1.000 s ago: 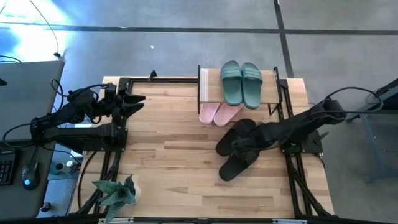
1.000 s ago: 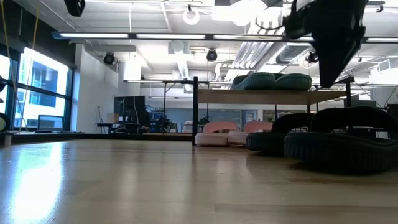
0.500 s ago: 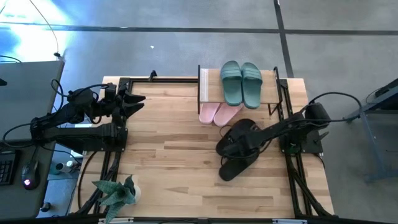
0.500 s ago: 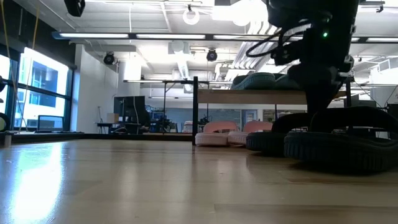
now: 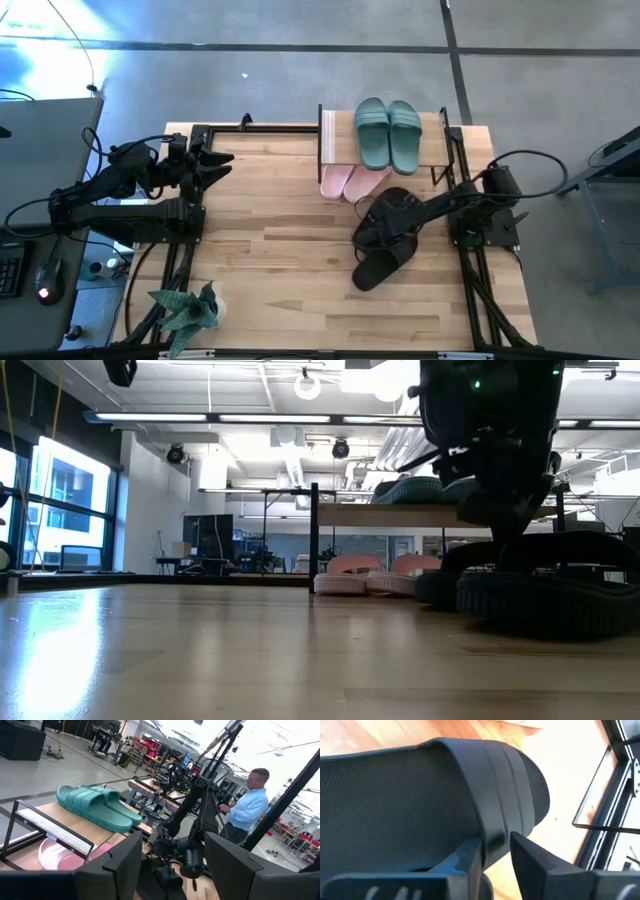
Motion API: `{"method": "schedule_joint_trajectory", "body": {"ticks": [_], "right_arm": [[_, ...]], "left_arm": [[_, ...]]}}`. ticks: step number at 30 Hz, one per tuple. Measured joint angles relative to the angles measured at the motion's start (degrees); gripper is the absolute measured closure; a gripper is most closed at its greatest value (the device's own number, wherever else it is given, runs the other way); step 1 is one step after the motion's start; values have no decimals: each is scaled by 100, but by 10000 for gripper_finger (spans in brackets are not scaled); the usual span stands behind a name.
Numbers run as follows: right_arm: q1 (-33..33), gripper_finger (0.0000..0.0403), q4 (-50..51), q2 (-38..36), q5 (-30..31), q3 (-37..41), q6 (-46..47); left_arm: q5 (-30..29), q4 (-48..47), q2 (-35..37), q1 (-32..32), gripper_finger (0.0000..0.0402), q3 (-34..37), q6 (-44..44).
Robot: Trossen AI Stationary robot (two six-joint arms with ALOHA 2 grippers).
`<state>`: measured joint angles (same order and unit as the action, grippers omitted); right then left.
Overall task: Pick and place slides into the shelf
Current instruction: Put the left black slide under the shelf
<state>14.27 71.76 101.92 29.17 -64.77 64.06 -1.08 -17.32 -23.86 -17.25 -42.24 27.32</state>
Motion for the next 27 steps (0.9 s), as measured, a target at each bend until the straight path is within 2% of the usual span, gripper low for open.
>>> {"method": "schedule_joint_trajectory", "body": {"ticks": [10, 15, 20, 27], "right_arm": [[-38, 395, 316, 51, 261, 2, -119], [-17, 399, 755, 51, 559, 2, -112], [76, 401, 1282, 51, 1101, 2, -161], [12, 402, 1207, 51, 1375, 2, -356]], "left_arm": [[0, -28, 0, 0, 204, 0, 1], [0, -41, -2, 0, 204, 0, 1], [0, -42, -1, 0, 204, 0, 0], [0, -42, -2, 0, 204, 0, 1]]}}
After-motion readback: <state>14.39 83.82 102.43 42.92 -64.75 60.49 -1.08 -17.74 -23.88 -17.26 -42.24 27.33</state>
